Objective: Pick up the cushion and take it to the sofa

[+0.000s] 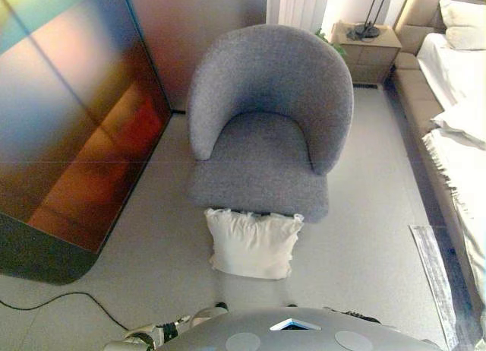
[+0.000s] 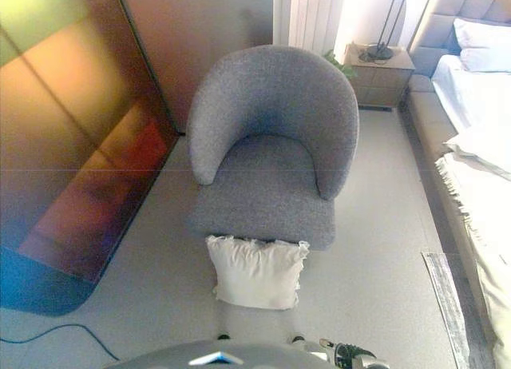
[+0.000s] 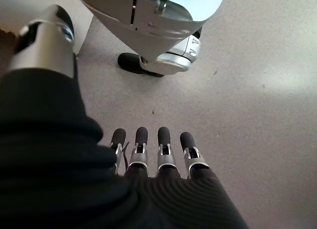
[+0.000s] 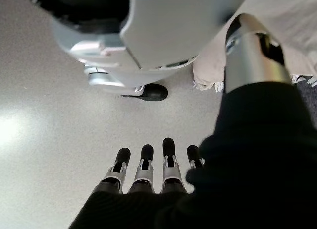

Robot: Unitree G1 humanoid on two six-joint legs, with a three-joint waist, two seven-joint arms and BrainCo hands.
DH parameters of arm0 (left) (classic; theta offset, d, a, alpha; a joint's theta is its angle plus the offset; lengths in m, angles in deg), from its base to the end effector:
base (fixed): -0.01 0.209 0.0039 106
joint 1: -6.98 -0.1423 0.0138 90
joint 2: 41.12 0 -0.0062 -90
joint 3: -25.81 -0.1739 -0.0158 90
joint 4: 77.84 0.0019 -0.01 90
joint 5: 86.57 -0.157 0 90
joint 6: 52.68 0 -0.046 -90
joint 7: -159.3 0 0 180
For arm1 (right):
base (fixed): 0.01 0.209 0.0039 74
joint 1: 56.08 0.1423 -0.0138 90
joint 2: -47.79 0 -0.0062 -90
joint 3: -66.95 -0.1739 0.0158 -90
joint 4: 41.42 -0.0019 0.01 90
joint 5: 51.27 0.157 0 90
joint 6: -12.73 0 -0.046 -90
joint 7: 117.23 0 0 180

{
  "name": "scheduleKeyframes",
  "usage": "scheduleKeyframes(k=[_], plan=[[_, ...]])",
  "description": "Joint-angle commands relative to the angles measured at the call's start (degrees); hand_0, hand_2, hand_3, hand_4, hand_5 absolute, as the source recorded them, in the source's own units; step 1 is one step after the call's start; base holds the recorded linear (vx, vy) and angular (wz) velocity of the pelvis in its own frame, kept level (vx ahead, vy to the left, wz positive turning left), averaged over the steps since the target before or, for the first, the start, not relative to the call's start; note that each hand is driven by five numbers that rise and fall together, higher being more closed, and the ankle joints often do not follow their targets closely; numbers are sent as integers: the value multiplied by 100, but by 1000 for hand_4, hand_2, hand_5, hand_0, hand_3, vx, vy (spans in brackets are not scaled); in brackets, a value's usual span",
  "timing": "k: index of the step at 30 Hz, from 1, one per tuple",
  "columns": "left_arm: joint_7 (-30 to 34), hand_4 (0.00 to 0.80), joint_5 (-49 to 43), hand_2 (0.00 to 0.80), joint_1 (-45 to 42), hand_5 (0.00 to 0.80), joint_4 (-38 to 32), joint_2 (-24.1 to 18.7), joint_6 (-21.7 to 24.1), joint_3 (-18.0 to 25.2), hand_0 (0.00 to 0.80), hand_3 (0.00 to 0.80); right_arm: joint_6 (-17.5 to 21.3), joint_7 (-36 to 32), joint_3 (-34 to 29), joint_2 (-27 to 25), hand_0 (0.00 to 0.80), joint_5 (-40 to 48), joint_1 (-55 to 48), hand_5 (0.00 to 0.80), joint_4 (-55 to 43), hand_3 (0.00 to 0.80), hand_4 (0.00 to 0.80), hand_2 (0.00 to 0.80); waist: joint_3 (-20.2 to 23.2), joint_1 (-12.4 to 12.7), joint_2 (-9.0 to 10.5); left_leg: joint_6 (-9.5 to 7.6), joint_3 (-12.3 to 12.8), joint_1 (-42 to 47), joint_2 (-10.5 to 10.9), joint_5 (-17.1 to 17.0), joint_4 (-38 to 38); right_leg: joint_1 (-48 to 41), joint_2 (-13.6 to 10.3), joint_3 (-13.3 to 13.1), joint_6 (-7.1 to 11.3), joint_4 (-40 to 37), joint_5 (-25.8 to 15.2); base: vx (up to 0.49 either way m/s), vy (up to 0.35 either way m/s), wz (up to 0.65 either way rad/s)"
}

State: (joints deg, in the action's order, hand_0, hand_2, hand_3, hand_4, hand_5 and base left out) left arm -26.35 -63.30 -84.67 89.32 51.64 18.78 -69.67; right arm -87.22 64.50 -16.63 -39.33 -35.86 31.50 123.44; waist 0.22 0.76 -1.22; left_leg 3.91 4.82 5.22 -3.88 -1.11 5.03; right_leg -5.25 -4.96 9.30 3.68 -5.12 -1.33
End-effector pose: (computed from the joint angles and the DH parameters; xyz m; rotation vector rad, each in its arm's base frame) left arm 0.0297 0.2254 -0.1309 -0.0644 1.6612 0.4248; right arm 0.0388 -0.2261 -0.1308 -0.0387 1.5025 -0.2707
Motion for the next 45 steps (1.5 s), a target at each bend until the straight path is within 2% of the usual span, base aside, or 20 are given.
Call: scheduleKeyframes(k=[1, 5, 12, 23, 29, 31, 34, 35, 37, 39, 41, 43, 45], plan=[[-10, 0, 85, 0, 197, 0, 338, 82, 65, 110, 0, 0, 76, 0, -1, -1, 0, 115, 306, 0, 269, 0, 0, 0, -76, 4, 206, -200, 215, -68, 156, 254, -3, 192, -165, 116, 224, 156, 15, 0, 0, 0], [98, 0, 58, 0, 188, 0, 346, 73, 22, 187, 0, 0, 128, -58, -32, 11, 0, 4, 247, 0, 311, 0, 0, 0, -60, 6, 233, -218, 233, -46, 165, 283, -3, 140, -156, 136, 225, 114, 21, 36, -2, 0], [-149, 0, 80, 0, 215, 0, 359, 114, -3, 175, 0, 0, 90, -70, -23, 37, 0, 7, 257, 0, 311, 0, 0, 0, -76, 11, 252, -235, 257, -30, 155, 294, -3, 139, -159, 132, 231, 122, 21, 10, -2, 0], [-147, 0, -10, 0, 195, 0, 369, 114, -120, 149, 0, 0, 71, -35, -23, 63, 0, 22, 238, 0, 345, 0, 0, 0, -35, 12, 260, -226, 273, 10, 127, 309, -3, 64, -134, 133, 229, 75, 35, 3, -7, 0], [-156, 0, 13, 0, 206, 0, 382, 87, -129, 182, 0, 0, 82, -54, 10, 62, 0, 0, 258, 0, 341, 0, 0, 0, -56, -1, 290, -231, 295, 48, 91, 304, -43, 84, -44, 40, 157, 171, 119, 4, -70, 0], [-182, 0, 30, 0, 209, 0, 379, 87, -113, 193, 0, 0, 63, -58, 13, 56, 0, -12, 272, 0, 333, 0, 0, 0, -76, -8, 316, -233, 273, 7, 83, 360, -222, 119, -4, -37, 105, 238, 155, -23, -116, -1], [-141, 0, 55, 0, 259, 0, 379, 103, -67, 231, 0, 0, 26, -62, 58, 13, 0, 39, 371, 0, 316, 0, 0, 0, -239, 7, 470, -200, 248, -468, 54, 628, -1487, 281, -60, -84, -63, 510, 206, -72, -142, -2], [-135, 0, 78, 0, 268, 0, 386, 106, -31, 241, 0, 0, 10, -52, 70, -5, 0, 65, 398, 0, 304, 0, 0, 0, -297, 25, 493, -196, 213, -608, 36, 574, -1812, 310, -66, -81, -113, 566, 222, -86, -137, -5], [-64, 0, 165, 0, 281, 0, 372, 132, 18, 255, 0, 0, -61, -39, 115, -64, 0, 101, 475, 0, 224, 0, 0, 0, -503, 79, 518, -128, 71, -1109, -74, 220, -2753, 388, -43, -113, -249, 714, 231, -103, -127, -6], [18, 0, 234, 0, 278, 0, 356, 156, 15, 238, 0, 0, -112, -61, 132, -135, 0, 140, 512, 0, 182, 0, 0, 0, -638, 149, 484, -93, -64, -1490, -29, 47, -3109, 392, -15, -154, -299, 783, 241, -66, -48, -25], [8, 0, 342, 0, 221, 0, 322, 165, 64, 255, 0, 0, -101, -87, 103, -191, 0, 82, 536, 0, 199, 0, 0, 0, -741, 261, 380, -36, -196, -1684, 145, -137, -2723, 247, 77, -235, -266, 750, 331, 43, 37, -24], [28, 0, 319, 0, 198, 0, 287, 149, 54, 299, 0, 0, -47, -103, 63, -229, 0, -20, 537, 0, 265, 0, 0, 0, -763, 305, 294, -3, -62, -1743, 136, -244, -2171, 87, 178, -279, -260, 683, 460, 158, 37, -26], [47, 0, 235, 0, 188, 0, 290, 139, 26, 309, 0, 0, 30, -93, 11, -241, 0, 1, 490, 0, 283, 0, 0, 0, -725, 324, 197, 77, 90, -1765, 42, -527, -1479, -102, 294, -273, -262, 595, 574, 236, 44, -19]])
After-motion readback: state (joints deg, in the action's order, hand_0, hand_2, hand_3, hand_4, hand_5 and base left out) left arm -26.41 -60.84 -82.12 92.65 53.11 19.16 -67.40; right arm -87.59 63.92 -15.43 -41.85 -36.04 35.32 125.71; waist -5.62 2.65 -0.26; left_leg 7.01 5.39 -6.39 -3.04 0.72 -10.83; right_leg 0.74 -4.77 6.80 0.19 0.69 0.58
